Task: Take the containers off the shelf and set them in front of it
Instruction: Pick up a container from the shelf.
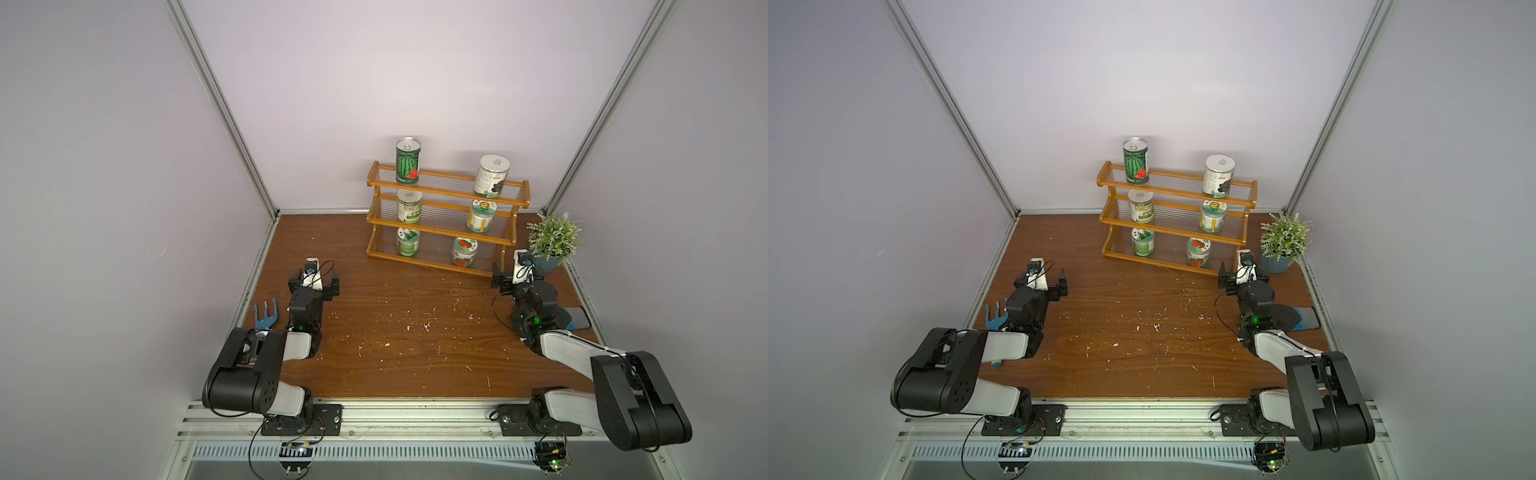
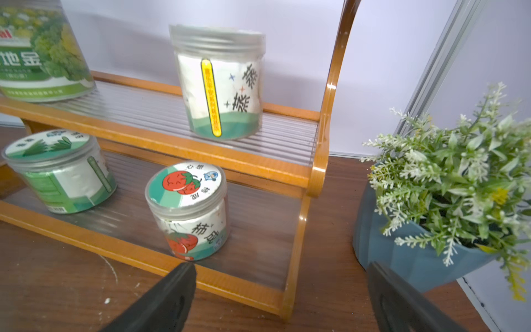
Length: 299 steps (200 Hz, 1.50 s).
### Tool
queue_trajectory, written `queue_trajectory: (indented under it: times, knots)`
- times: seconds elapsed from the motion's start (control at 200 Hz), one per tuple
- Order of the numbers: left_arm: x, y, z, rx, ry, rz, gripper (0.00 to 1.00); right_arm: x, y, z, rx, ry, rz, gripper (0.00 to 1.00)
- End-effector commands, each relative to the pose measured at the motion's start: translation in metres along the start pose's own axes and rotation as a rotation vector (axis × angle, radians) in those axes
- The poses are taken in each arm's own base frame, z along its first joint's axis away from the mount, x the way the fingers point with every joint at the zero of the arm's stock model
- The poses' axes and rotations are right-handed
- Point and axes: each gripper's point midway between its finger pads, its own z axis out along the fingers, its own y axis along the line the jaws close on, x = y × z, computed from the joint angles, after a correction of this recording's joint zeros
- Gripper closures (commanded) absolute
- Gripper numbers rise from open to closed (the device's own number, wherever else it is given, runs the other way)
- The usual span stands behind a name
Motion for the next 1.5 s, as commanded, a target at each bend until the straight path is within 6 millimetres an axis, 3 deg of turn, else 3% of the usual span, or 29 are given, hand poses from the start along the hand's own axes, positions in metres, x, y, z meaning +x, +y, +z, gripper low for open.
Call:
queue_trajectory:
  times: [0.0,0.145,0.3,0.525,0.866,1.161,1.491]
  knots:
    - [0.000,-0.010,0.005,0.029,0.081,0.027,0.01,-0.002,0.009,0.005,-0.036,0.086,0.051,0.01]
    - [-0.012,-0.026,0.011,0.112,0.111,-0.037,0.01,-0.034,0.025,0.006,-0.113,0.104,0.094,0.01]
    - [-0.027,-0.050,0.015,0.245,0.126,-0.132,0.01,-0.082,0.045,0.006,-0.211,0.082,0.082,0.01]
    - [-0.051,-0.062,0.012,0.327,0.102,-0.160,0.01,-0.157,0.047,0.007,-0.227,-0.028,0.105,0.01]
    - [-0.040,-0.063,0.002,0.345,0.101,-0.126,0.01,-0.243,0.051,0.035,-0.238,-0.150,0.137,0.01]
    - [-0.044,-0.067,0.001,0.370,0.085,-0.134,0.01,-0.270,0.055,0.074,-0.229,-0.173,0.140,0.01]
    - [-0.044,-0.068,0.004,0.368,0.081,-0.139,0.01,-0.271,0.049,0.094,-0.161,-0.171,0.117,0.01]
